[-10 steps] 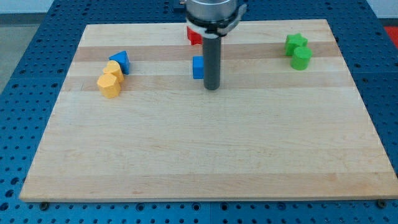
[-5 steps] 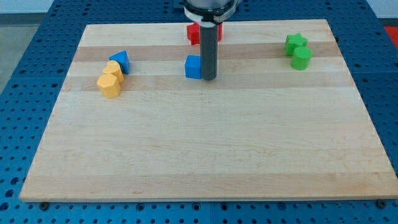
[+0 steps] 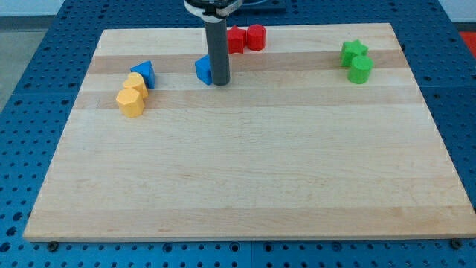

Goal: Place the cube above the triangle

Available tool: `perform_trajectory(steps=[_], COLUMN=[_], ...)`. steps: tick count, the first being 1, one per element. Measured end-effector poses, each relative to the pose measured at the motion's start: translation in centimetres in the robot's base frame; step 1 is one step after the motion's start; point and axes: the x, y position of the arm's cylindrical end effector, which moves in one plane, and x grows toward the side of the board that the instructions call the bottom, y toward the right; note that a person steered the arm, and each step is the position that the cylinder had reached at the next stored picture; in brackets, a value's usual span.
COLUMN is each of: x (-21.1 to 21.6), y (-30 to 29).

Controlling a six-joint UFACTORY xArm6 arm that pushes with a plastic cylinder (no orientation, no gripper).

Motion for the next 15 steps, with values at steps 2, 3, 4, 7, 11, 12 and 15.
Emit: perform_trajectory(steps=[2,3,4,7,11,12,15], x=[-3.3,-3.3,-3.3,-4.7,-4.7,-4.7,-4.0], y=[-0.2,-2.1,-3.7,-3.9,-6.0,-6.0,-6.0])
